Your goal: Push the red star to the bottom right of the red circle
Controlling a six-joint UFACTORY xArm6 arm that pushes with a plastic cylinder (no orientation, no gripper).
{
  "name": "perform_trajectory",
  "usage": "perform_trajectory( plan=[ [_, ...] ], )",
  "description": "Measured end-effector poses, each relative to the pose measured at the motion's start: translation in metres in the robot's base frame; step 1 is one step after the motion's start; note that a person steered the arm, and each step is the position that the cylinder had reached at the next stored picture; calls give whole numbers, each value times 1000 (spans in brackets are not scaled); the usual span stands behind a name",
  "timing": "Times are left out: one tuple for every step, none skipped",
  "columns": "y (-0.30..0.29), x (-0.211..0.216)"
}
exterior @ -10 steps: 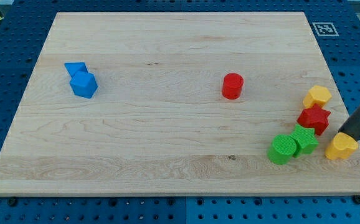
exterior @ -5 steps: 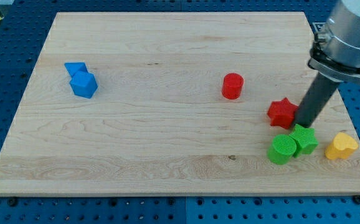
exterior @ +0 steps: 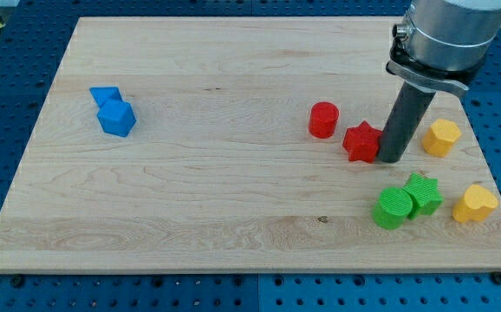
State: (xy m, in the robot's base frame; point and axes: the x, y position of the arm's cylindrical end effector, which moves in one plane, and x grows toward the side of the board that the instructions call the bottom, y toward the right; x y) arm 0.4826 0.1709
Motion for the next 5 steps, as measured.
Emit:
perform_trajectory(
  plan=[
    [-11,-4],
    [-25,-11],
    [-27,-11],
    [-29,-11],
    [-65,-41]
  ],
)
